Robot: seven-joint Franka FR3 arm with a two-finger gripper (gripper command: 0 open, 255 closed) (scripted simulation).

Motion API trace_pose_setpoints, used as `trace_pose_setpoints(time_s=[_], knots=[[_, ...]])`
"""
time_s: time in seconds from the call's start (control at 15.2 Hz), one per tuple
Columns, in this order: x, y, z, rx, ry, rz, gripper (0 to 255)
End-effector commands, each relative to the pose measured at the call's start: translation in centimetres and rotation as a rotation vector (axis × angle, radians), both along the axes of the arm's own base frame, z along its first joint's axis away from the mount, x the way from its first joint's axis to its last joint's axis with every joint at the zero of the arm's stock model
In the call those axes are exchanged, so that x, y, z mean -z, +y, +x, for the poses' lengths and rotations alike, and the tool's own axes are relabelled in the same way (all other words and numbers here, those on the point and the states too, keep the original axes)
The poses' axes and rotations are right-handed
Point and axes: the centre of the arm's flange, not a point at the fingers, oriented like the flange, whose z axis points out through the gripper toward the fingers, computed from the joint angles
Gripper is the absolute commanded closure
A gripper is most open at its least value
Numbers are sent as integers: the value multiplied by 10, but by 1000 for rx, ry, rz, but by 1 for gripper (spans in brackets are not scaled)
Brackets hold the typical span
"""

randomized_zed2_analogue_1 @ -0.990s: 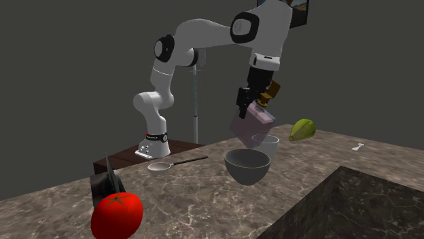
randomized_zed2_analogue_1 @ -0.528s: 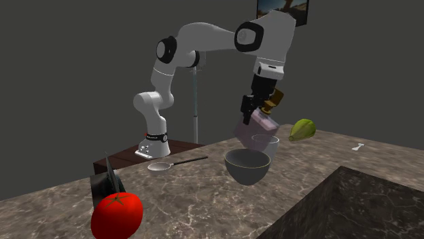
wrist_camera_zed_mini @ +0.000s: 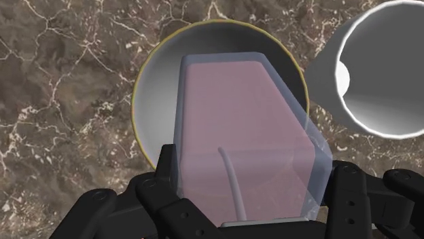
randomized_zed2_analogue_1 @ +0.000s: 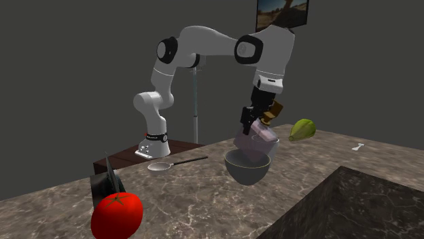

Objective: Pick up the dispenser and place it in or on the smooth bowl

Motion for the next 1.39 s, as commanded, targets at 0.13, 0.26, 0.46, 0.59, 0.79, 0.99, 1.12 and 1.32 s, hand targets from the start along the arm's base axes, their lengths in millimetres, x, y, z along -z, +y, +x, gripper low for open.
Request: trace_pose_setpoints(time_s=[0.13, 0.26, 0.46, 0.59, 0.79, 0.99, 1.12, 1.32], knots=[[1, 0, 0, 0, -1, 0, 255], [1, 0, 0, 0, -1, 0, 255], [1, 0, 0, 0, -1, 0, 0], [1, 0, 0, 0, -1, 0, 0], [-24, -3, 6, 0, -1, 0, 0], [-47, -6, 11, 0, -1, 0, 0], [-47, -6, 11, 0, -1, 0, 0], [-47, -6, 11, 0, -1, 0, 0]])
